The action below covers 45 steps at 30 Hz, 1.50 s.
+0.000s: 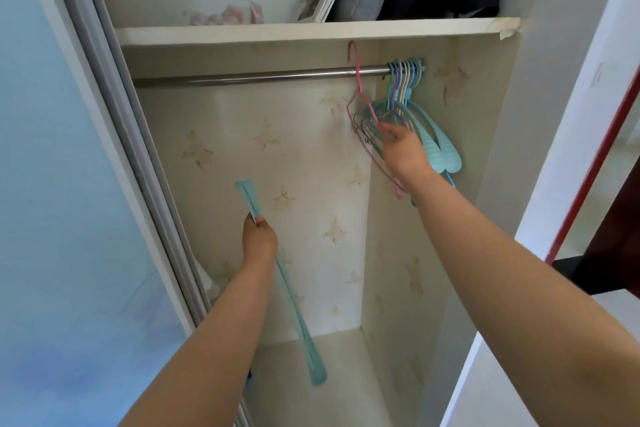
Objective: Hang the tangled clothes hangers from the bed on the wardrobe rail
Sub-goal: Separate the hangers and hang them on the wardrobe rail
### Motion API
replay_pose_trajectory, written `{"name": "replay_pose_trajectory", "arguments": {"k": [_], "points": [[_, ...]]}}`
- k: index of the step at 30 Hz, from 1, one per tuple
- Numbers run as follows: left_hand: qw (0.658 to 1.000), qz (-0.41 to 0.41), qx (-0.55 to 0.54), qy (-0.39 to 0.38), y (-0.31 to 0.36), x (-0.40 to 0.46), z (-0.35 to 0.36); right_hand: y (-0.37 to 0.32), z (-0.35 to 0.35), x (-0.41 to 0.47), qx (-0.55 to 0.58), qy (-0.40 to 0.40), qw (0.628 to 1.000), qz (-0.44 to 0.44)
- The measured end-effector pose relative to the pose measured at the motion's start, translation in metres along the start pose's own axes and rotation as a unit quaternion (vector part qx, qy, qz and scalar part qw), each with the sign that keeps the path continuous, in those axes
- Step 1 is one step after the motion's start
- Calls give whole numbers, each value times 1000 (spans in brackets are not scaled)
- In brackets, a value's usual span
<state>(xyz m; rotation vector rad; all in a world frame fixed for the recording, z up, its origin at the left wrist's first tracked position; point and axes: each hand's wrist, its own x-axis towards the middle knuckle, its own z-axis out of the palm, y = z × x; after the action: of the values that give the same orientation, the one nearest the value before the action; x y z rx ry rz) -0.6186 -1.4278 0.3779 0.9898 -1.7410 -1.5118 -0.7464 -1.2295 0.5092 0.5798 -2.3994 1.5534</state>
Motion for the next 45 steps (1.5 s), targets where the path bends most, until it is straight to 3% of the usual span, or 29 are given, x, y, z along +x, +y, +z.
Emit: {"name": "replay_pose_trajectory", "arguments": {"k": [3,6,11,15,16,18,20,21,22,24,26,28,30,32,38,42,45], "points": [[999,22,-36,-1,12,0,3,-11,0,15,-45,-69,995,53],[991,59,-116,7,21,-4,0,-6,-7,20,-117,-133,983,53],[981,75,-174,40,17,-6,-8,22,-15,25,-96,-45,992,72],[971,53,-224,60,13,-8,-9,33,-14,3,-46,-52,990,119],[968,41,-237,70,12,-8,-10,38,-9,-8,-128,-16,988,86],[960,9,-266,91,13,-10,-10,54,5,-41,-298,115,945,-73],[951,-22,-292,102,14,-10,-11,68,23,-76,-335,147,899,-241],[947,-37,-303,104,15,-9,-12,74,31,-90,-333,106,893,-283],[943,-53,-311,105,16,-7,-13,78,37,-101,-324,34,906,-270],[930,-101,-339,103,18,-3,-17,86,43,-109,-313,-147,933,-102],[901,-161,-392,94,20,0,-22,87,38,-107,-275,-292,914,65],[886,-188,-414,86,20,4,-27,84,27,-105,-115,-386,902,152],[882,-187,-426,76,17,11,-31,79,16,-106,40,-416,893,167],[876,-187,-443,36,18,17,-32,67,9,-107,100,-379,909,142],[891,-222,-373,-132,29,3,-16,33,0,-63,-35,-156,987,1],[887,-235,-344,-199,39,-10,-2,8,-13,-27,-210,6,976,-56],[893,-227,-317,-225,46,-18,4,-9,-16,-3,-292,32,955,-39]]}}
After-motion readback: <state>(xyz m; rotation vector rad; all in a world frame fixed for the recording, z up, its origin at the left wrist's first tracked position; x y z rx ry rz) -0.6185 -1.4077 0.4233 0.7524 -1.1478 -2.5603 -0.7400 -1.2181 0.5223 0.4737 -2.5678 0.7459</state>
